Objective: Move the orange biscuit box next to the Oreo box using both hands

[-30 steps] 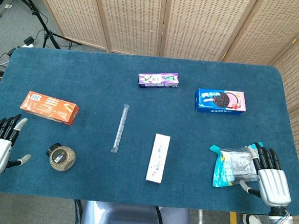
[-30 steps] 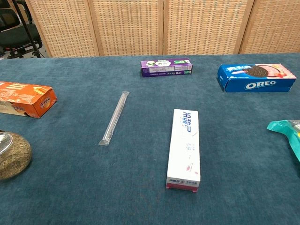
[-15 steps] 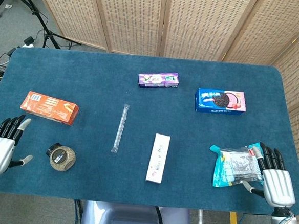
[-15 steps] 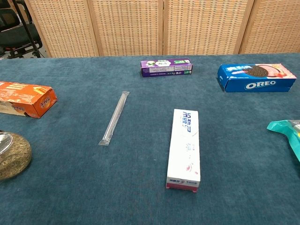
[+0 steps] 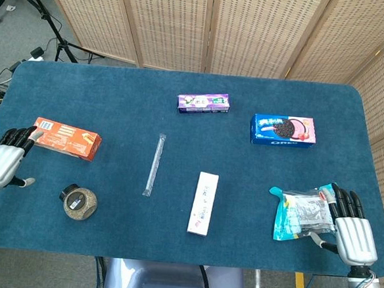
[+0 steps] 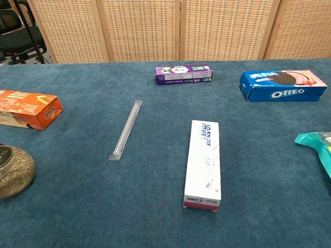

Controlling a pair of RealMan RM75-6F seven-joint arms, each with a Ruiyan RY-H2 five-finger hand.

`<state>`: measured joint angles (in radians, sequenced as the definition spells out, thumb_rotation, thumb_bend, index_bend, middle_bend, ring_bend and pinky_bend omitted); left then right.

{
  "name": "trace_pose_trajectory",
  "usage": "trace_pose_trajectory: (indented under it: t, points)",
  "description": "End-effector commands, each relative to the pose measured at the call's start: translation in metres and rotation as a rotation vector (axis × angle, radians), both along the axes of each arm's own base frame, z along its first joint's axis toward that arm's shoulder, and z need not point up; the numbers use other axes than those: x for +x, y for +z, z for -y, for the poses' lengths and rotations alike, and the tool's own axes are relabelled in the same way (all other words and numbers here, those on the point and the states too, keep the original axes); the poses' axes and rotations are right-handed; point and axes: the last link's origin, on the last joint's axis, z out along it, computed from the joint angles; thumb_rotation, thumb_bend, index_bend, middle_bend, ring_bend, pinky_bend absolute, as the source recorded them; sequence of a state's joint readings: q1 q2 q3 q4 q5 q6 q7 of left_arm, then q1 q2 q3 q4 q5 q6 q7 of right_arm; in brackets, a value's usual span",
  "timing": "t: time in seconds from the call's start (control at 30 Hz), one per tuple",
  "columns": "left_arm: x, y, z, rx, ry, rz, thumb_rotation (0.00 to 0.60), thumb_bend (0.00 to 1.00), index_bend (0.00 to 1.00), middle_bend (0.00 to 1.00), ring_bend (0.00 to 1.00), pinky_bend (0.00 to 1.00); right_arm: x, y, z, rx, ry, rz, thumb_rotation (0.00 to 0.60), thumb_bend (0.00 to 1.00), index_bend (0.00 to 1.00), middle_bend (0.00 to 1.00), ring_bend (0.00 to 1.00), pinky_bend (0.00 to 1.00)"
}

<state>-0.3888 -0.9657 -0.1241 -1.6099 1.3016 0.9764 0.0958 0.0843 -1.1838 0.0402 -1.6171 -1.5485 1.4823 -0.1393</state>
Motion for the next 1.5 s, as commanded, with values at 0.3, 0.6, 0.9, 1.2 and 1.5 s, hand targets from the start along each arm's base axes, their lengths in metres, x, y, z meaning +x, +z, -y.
trace_pose_trajectory:
  t: [0.3, 0.6, 0.9, 1.2, 1.5]
  points:
    - [-0.02, -0.012, -0.061, -0.17, 0.137, -0.204, 0.6, 0.06, 0.05, 0.0, 0.0, 0.0, 0.0, -0.001, 0.0, 0.003, -0.005, -0.006, 0.6, 0.07, 0.0, 0.0, 0.0, 0.0]
    - [-0.022, -0.027, -0.085, -0.161, 0.095, -0.328, 0.6, 0.07, 0.05, 0.0, 0.0, 0.0, -0.001, -0.002, 0.002, 0.005, -0.008, -0.007, 0.6, 0.07, 0.0, 0.0, 0.0, 0.0]
    - [-0.021, -0.042, -0.096, -0.09, 0.047, -0.326, 0.6, 0.07, 0.05, 0.0, 0.0, 0.0, -0.002, -0.001, 0.002, 0.001, -0.012, -0.004, 0.6, 0.07, 0.0, 0.0, 0.0, 0.0]
    - [-0.027, -0.052, -0.11, -0.082, 0.081, -0.306, 0.6, 0.07, 0.05, 0.0, 0.0, 0.0, -0.002, -0.004, 0.003, 0.014, -0.013, -0.01, 0.6, 0.07, 0.0, 0.0, 0.0, 0.0]
    - [-0.016, -0.065, -0.125, -0.093, 0.069, -0.299, 0.6, 0.07, 0.05, 0.0, 0.0, 0.0, -0.003, -0.003, 0.004, 0.012, -0.018, -0.008, 0.6, 0.07, 0.0, 0.0, 0.0, 0.0]
